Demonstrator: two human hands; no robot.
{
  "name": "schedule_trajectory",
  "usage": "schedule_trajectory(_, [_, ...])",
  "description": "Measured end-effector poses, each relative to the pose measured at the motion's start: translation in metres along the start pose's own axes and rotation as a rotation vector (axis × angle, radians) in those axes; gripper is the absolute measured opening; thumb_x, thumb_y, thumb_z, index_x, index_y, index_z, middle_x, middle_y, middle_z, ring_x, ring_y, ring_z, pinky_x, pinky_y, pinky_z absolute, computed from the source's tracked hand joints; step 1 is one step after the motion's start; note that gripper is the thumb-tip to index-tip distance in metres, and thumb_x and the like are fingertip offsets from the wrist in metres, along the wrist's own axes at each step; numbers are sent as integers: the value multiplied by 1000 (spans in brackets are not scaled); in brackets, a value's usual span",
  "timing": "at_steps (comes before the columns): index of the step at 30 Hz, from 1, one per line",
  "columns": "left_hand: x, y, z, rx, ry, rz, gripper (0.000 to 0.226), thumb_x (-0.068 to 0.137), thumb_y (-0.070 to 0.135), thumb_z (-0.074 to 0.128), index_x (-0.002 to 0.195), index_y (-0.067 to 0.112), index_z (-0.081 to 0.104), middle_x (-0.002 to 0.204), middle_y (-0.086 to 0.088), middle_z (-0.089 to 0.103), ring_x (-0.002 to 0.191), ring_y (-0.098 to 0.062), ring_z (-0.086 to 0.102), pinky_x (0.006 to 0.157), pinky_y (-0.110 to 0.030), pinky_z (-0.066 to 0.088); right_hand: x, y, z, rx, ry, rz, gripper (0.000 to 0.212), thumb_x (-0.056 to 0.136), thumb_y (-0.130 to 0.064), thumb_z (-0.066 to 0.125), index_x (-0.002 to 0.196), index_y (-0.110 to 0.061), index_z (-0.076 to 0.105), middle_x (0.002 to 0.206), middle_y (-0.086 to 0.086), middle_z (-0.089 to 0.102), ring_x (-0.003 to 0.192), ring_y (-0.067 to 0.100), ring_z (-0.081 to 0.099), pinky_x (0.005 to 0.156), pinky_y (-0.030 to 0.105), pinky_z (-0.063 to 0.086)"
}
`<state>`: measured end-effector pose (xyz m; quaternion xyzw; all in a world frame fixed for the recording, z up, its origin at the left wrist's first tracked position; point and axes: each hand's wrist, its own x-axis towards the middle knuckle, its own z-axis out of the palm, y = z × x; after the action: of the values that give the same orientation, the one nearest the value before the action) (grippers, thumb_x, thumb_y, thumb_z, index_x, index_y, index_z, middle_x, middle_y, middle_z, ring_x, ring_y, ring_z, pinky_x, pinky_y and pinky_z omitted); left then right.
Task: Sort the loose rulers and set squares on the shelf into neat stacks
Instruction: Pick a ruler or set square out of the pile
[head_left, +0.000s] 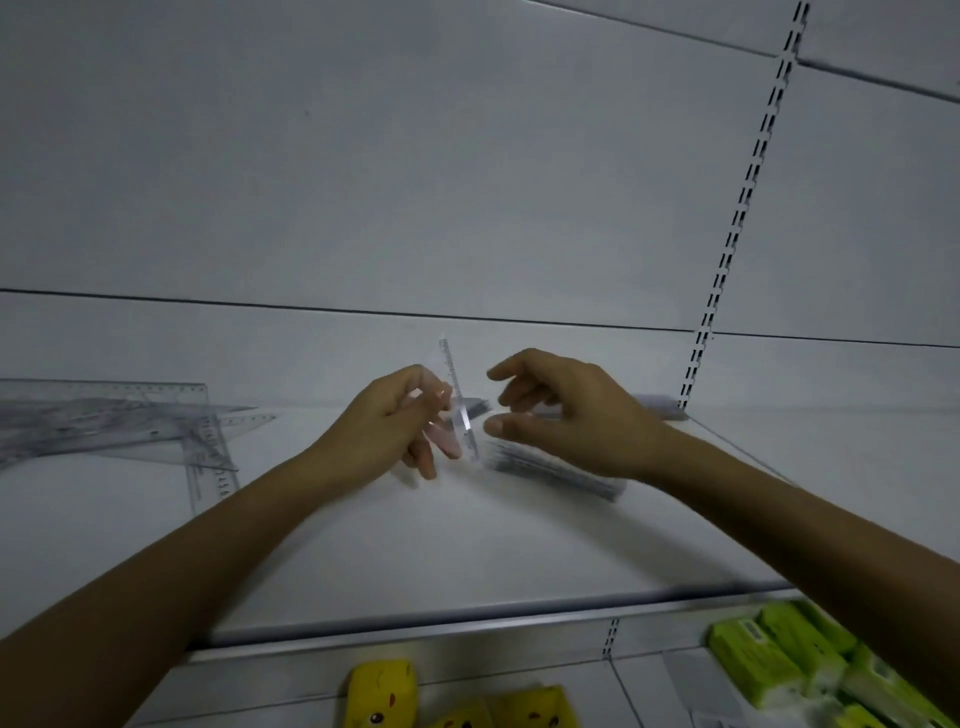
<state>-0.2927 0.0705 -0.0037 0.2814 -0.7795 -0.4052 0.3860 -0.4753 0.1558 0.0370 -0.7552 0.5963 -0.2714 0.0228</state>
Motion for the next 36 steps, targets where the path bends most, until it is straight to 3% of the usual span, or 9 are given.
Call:
schedule_trajectory(5, [-4,6,4,-307,-21,-127,37,101,38,28,107,22,60,98,0,73,87,-17,71,73,-35,57,4,-27,30,-282,205,-151,53,80,-52,65,124,-24,56,115,-5,61,100,12,56,86,29,38])
schedule_trajectory(8, [-5,5,7,-380,-117,-139,41,101,39,25,128,24,52,112,-3,70,105,-19,65,87,-43,53,11,-32,39,-256,276,-162,38,83,-39,65,116,-20,61,113,-1,59,98,17,54,82,30,41])
schedule_trajectory(10, [-5,7,9,-392,-126,-115,39,101,37,26,129,28,50,112,-2,70,110,-14,63,87,-40,53,13,-31,38,-186,331,-136,30,83,-35,67,109,-20,64,110,-3,58,97,15,54,79,30,44])
schedule_trajectory(15, [-3,8,11,-400,-197,-101,40,96,42,29,131,34,46,116,5,68,109,-12,63,92,-41,49,12,-26,32,-152,343,-72,34,78,-49,67,104,-27,64,109,-11,58,98,5,52,89,28,36])
schedule_trajectory(19, [-2,8,10,-408,-274,-131,54,83,53,36,133,34,44,120,6,66,109,-15,63,91,-41,48,9,-23,35,-187,375,-99,31,81,-43,67,105,-25,61,111,-12,60,103,8,51,90,25,28])
schedule_trajectory(24, [2,7,6,-299,-84,-63,42,81,48,44,115,29,60,109,4,71,100,-20,67,92,-44,50,8,-17,38,-116,367,-148,42,81,-35,70,118,-20,56,115,-8,61,105,9,54,97,27,28])
schedule_trajectory(30, [4,8,0,-313,-45,-18,34,92,36,39,117,25,60,109,7,71,91,-13,69,79,-28,49,17,-15,30,-95,396,-125,72,73,-47,74,134,-23,44,126,-8,58,113,10,50,100,20,20])
schedule_trajectory(34, [7,4,-4,-379,-13,-44,34,92,34,41,117,21,61,113,-5,69,98,-19,68,74,-24,52,23,-11,32,-111,498,-169,82,67,-49,74,137,-18,43,130,-1,57,118,17,49,104,31,23])
schedule_trajectory(36, [8,4,-6,-404,4,-50,31,97,28,37,116,21,60,112,-1,70,94,-15,69,73,-21,53,25,-8,28,-119,551,-196,89,65,-53,70,140,-16,38,137,2,51,123,17,43,106,32,23])
